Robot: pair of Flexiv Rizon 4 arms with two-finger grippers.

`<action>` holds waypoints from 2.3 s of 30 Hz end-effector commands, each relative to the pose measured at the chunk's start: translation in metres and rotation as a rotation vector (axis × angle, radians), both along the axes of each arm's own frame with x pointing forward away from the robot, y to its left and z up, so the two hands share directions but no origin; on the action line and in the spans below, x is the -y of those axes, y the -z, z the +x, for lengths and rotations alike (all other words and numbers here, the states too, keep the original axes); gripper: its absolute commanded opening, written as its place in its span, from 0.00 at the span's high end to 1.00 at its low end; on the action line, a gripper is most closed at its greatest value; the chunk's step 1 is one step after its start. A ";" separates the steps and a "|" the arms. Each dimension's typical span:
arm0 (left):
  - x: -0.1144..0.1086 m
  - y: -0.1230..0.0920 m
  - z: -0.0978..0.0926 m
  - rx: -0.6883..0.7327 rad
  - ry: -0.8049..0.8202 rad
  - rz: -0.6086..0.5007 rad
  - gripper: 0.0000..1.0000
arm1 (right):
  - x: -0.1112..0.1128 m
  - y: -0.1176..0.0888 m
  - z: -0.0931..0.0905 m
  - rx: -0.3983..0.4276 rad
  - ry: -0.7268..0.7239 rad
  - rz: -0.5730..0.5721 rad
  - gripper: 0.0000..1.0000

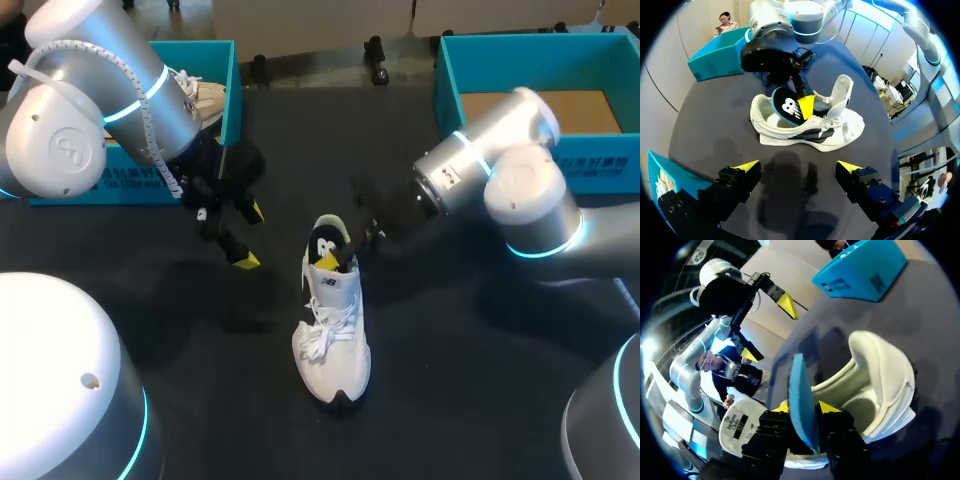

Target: Take the shoe out of the shoebox, open the shoe tongue, remove and reinsert the insole, then place the shoe into the shoebox

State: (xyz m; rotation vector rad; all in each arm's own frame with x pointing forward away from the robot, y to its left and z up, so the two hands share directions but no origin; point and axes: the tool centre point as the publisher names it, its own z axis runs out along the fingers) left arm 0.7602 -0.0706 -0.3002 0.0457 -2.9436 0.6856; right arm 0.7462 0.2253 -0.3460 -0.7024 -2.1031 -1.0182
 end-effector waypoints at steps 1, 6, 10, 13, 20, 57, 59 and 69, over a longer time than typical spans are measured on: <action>0.000 0.000 -0.001 0.001 -0.001 0.003 0.00 | 0.000 -0.008 0.008 0.005 -0.012 -0.016 0.72; 0.000 0.000 -0.001 0.001 -0.001 0.003 0.00 | 0.002 -0.007 0.016 0.010 -0.018 -0.020 0.98; 0.000 0.000 -0.001 0.001 -0.001 0.003 0.00 | 0.002 -0.002 0.016 -0.013 -0.025 -0.028 1.00; 0.000 0.000 -0.001 0.001 -0.001 0.003 0.00 | -0.001 0.003 0.012 -0.037 -0.028 -0.031 1.00; 0.000 0.000 -0.001 0.001 -0.001 0.003 0.00 | -0.004 0.013 -0.004 -0.095 -0.019 -0.041 1.00; 0.000 0.000 -0.001 0.001 -0.001 0.003 0.00 | -0.003 -0.051 0.030 0.139 0.011 -0.125 0.33; 0.000 0.000 -0.001 0.001 -0.001 0.003 0.00 | -0.001 -0.057 0.035 0.167 0.027 -0.132 0.33; 0.000 0.000 -0.001 0.001 -0.001 0.003 0.00 | 0.012 -0.067 0.042 0.299 0.207 -0.099 0.55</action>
